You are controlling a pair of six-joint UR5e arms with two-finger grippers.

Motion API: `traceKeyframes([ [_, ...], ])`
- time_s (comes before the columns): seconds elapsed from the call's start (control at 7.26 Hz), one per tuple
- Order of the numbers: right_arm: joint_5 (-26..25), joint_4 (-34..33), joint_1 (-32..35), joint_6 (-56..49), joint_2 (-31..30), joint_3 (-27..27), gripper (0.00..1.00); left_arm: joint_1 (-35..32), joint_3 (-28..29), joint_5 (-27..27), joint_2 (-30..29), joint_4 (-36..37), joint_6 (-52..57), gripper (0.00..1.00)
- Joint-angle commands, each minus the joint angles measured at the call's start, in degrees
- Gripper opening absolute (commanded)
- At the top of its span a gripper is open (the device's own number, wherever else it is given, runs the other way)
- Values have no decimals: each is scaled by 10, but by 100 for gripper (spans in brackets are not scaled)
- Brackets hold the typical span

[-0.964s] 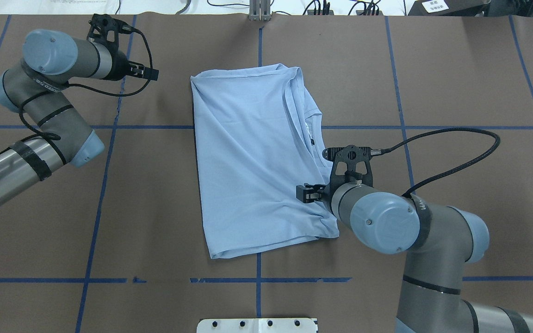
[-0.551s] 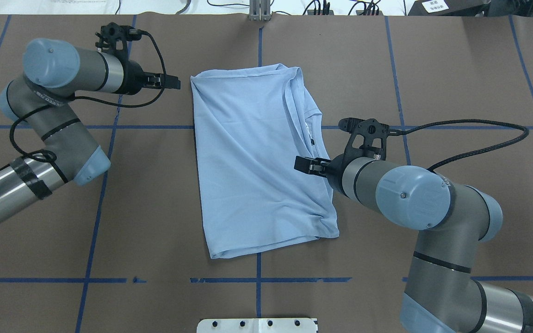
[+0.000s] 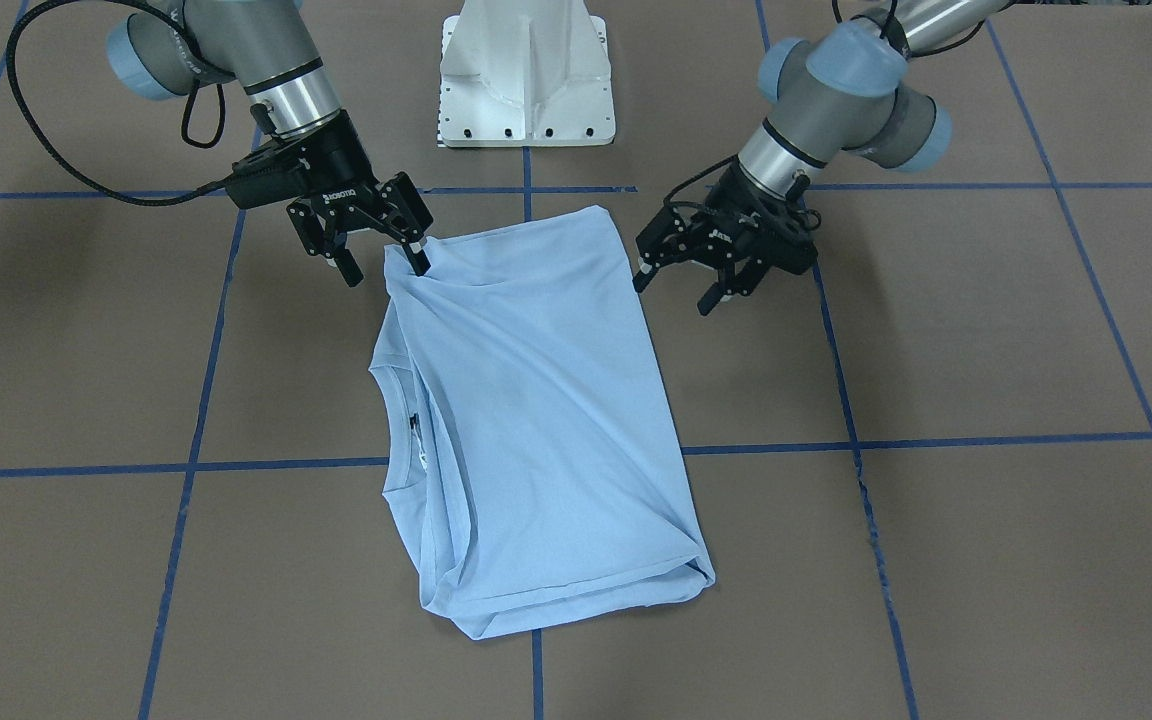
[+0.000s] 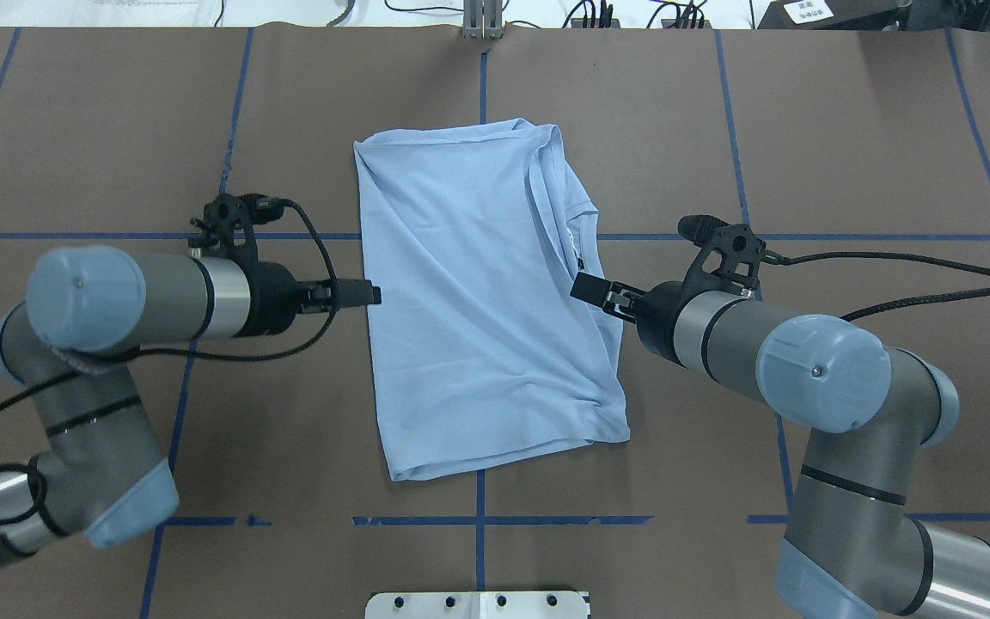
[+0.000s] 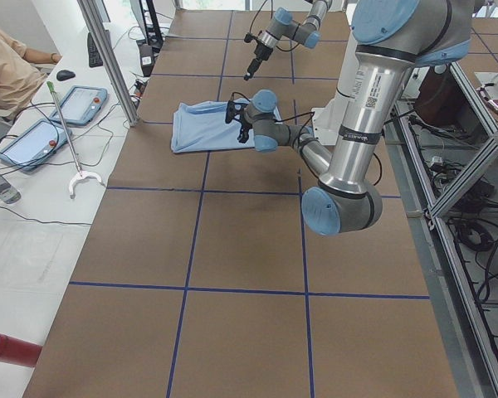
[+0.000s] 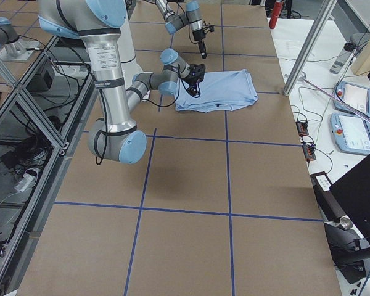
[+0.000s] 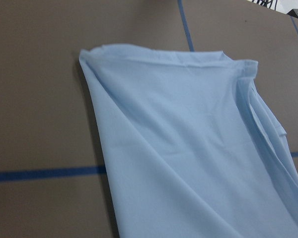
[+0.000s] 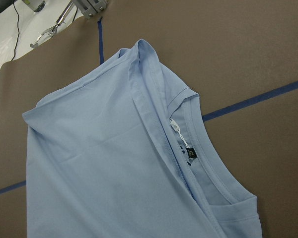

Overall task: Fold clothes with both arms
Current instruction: 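Move the left gripper to the shirt's nearest corner while the right gripper holds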

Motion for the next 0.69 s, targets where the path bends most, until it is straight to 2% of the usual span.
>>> traceKeyframes([
  [0.0,-2,8,1,7,-4,-2,100,112,-40,97,12,61,-142,90],
  [0.14,-3,8,2,7,-5,-3,100,148,-32,130,3,91,-200,64],
  [0.28,-5,8,2,7,-4,-5,100,160,-17,131,-18,117,-217,63],
  [0.55,-7,8,2,7,-4,-9,100,163,-3,130,-25,117,-226,65],
])
